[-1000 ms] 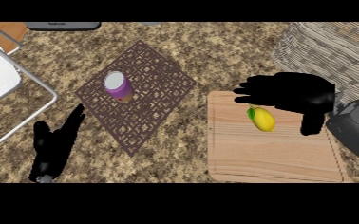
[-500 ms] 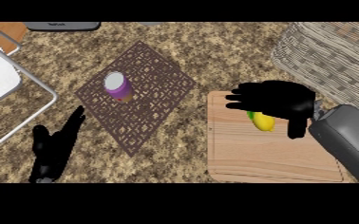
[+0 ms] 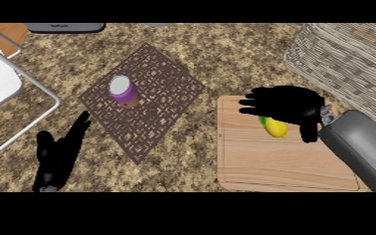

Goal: Pick the lemon from the cutting board and place it in the basket

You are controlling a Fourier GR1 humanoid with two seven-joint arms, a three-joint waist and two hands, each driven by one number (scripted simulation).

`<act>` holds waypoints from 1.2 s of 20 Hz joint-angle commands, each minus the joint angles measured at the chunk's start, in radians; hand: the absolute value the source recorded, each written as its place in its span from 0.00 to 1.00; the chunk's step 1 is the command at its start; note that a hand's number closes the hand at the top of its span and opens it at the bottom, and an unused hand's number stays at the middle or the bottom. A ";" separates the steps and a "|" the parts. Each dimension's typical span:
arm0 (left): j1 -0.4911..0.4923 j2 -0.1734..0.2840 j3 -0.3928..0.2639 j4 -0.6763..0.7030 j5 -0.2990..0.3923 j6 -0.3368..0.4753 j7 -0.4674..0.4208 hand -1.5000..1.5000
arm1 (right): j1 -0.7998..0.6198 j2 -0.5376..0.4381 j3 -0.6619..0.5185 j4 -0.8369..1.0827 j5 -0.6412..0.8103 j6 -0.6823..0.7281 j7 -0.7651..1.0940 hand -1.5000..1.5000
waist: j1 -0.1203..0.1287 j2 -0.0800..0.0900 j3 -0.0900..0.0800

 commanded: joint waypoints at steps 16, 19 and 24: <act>0.082 -0.032 0.007 0.028 -0.019 -0.020 0.039 0.50 | 0.049 0.096 0.005 0.138 0.169 -0.185 -0.108 1.00 | 0.007 0.011 -0.015; -0.009 -0.028 0.019 0.054 -0.009 -0.028 0.108 0.50 | 0.029 0.109 -0.013 0.171 0.196 -0.256 -0.141 1.00 | 0.002 0.013 -0.015; 0.015 -0.050 0.008 0.089 -0.030 -0.037 0.057 0.50 | 0.008 0.151 -0.026 0.183 0.220 -0.256 -0.137 1.00 | -0.002 0.011 -0.016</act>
